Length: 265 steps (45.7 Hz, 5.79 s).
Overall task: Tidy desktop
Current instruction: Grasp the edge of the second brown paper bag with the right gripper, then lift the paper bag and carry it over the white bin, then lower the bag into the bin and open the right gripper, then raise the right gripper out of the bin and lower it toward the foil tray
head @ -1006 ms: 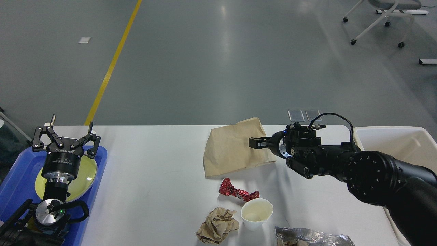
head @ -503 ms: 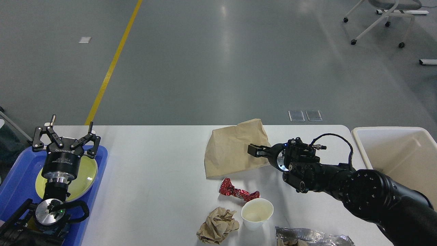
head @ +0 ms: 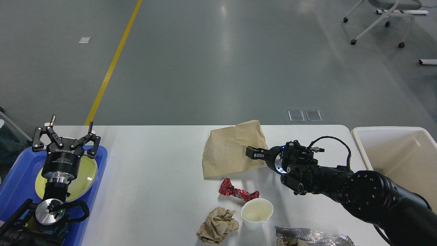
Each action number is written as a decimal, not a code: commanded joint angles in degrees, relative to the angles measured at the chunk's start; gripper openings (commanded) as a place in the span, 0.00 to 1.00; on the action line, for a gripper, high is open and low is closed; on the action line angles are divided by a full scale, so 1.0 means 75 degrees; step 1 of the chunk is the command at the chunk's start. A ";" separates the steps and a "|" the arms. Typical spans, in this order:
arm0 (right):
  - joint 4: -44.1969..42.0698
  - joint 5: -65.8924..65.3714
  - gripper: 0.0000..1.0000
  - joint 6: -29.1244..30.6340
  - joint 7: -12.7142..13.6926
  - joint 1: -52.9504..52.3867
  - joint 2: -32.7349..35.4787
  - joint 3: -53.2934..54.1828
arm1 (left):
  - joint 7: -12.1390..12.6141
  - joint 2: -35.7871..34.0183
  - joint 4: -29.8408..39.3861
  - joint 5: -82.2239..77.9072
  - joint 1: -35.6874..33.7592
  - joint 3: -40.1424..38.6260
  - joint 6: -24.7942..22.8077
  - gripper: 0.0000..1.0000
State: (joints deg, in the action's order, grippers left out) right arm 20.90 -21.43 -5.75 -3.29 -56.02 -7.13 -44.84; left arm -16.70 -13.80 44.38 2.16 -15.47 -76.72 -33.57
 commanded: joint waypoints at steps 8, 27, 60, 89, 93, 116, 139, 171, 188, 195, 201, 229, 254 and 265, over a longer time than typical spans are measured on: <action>0.0294 0.0162 0.00 -0.0030 0.0486 -0.0101 0.0072 0.0060 | 0.0000 0.0000 0.0000 -0.0006 0.0000 -0.0001 0.0000 0.96; 0.1596 0.0186 0.00 0.0087 0.0720 -0.0886 0.0553 0.0154 | 0.0000 0.0000 0.0000 -0.0006 0.0000 -0.0001 0.0000 0.96; 0.4899 0.1661 0.00 0.4399 0.1998 -0.5689 0.1818 -0.0314 | 0.0000 0.0000 0.0000 0.0006 0.0000 -0.0001 0.0000 0.96; 0.8451 0.4637 0.00 0.5114 0.1939 -1.1128 0.2932 -0.3641 | 0.0000 0.0000 0.0000 0.0006 0.0000 -0.0001 0.0000 0.96; 0.8440 0.4815 0.00 0.5032 0.1939 -1.1140 0.2932 -0.4099 | 0.0000 0.0000 0.0000 -0.0006 0.0000 -0.0001 0.0000 0.96; 0.6204 0.4277 0.00 0.3451 0.1904 -0.8389 0.5215 -0.5155 | 0.0000 0.0000 0.0000 0.0005 0.0000 -0.0001 0.0000 0.96; 0.0485 0.3912 0.00 0.1729 0.1564 -0.0936 0.5991 -0.1558 | 0.0000 0.0000 0.0000 -0.0006 0.0000 -0.0001 0.0000 0.96; -0.0853 0.3912 0.00 -0.0745 0.1564 0.2289 0.4362 0.0084 | 0.0000 0.0000 0.0000 -0.0006 0.0000 -0.0001 0.0000 0.96; -0.0924 0.3924 0.00 -0.0745 0.1564 0.2688 0.3858 0.0060 | 0.0000 0.0000 0.0000 0.0006 0.0000 -0.0001 0.0000 0.96; -0.0924 0.3971 1.00 -0.1061 0.1576 0.2582 0.3857 0.0107 | 0.0000 0.0000 0.0000 -0.0006 0.0000 -0.0001 0.0000 0.96; -0.0830 0.3924 1.00 -0.1097 0.1599 0.2512 0.3846 0.0119 | 0.0000 0.0000 0.0000 0.0006 0.0000 -0.0001 0.0000 0.96; 0.1712 0.1628 1.00 0.0541 0.2068 -0.0849 0.5076 -0.0758 | 0.0000 0.0000 0.0000 -0.0006 0.0000 -0.0001 0.0000 0.96; 0.5461 0.1918 1.00 0.7316 0.2056 -0.7775 0.3671 -0.3162 | 0.0000 0.0000 0.0000 0.0006 0.0000 -0.0001 0.0000 0.96; 0.7230 0.4204 1.00 0.8009 0.2068 -0.9955 0.2628 -0.3174 | 0.0000 0.0000 0.0000 0.0006 0.0000 -0.0001 0.0000 0.96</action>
State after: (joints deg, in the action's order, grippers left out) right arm 68.90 4.07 53.57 12.23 -123.69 16.03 -68.62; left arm -16.70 -13.74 44.38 2.16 -15.47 -76.64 -33.57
